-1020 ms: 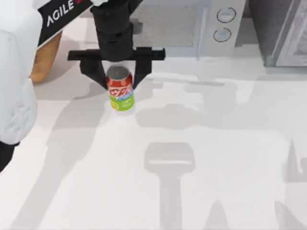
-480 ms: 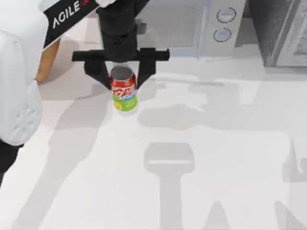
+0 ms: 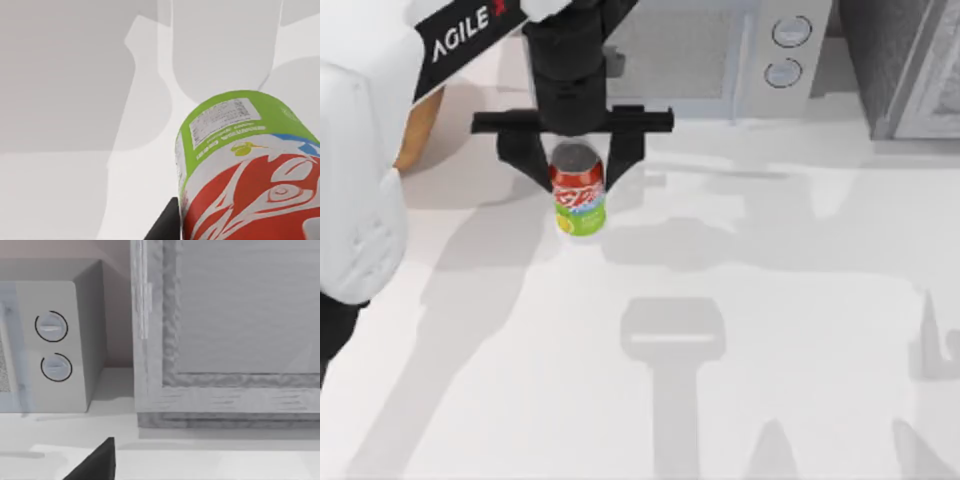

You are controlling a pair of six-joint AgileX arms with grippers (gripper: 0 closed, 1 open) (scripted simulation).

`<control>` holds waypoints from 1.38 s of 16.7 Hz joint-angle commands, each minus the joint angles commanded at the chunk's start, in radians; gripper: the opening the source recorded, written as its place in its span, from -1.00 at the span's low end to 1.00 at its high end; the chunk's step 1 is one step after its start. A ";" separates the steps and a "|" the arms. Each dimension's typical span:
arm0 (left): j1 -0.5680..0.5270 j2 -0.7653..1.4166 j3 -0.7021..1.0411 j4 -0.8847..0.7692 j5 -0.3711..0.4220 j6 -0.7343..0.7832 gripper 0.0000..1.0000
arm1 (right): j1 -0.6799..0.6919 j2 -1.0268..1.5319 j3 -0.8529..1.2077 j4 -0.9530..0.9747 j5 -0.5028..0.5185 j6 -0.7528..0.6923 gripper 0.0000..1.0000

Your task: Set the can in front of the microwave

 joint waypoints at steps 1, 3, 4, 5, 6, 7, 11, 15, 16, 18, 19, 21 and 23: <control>0.000 0.000 0.000 0.000 0.000 0.000 -0.55 | 0.000 0.000 0.000 0.000 0.000 0.000 1.00; 0.000 0.000 0.000 0.000 0.000 0.000 -0.25 | 0.000 0.000 0.000 0.000 0.000 0.000 1.00; 0.000 0.000 0.000 0.000 0.000 0.000 -0.10 | 0.000 0.000 0.000 0.000 0.000 0.000 1.00; 0.000 0.000 0.000 0.000 0.000 0.000 0.06 | 0.000 0.000 0.000 0.000 0.000 0.000 1.00; 0.000 0.000 0.000 0.000 0.000 0.000 0.21 | 0.000 0.000 0.000 0.000 0.000 0.000 1.00; 0.000 0.000 0.000 0.000 0.000 0.000 0.36 | 0.000 0.000 0.000 0.000 0.000 0.000 1.00; 0.000 0.000 0.000 0.000 0.000 0.000 0.96 | 0.000 0.000 0.000 0.000 0.000 0.000 1.00; 0.000 0.000 0.000 0.000 0.000 0.000 1.00 | 0.000 0.000 0.000 0.000 0.000 0.000 1.00; 0.000 0.000 0.000 0.000 0.000 0.000 1.00 | 0.000 0.000 0.000 0.000 0.000 0.000 1.00; 0.000 0.000 0.000 0.000 0.000 0.000 1.00 | 0.000 0.000 0.000 0.000 0.000 0.000 1.00; 0.000 0.000 0.000 0.000 0.000 0.000 1.00 | 0.000 0.000 0.000 0.000 0.000 0.000 1.00; 0.002 0.002 0.004 -0.003 0.000 0.000 1.00 | 0.000 0.000 0.000 0.000 0.000 0.000 1.00; 0.001 0.013 0.042 -0.038 0.000 -0.001 1.00 | 0.000 0.000 0.000 0.000 0.000 0.000 1.00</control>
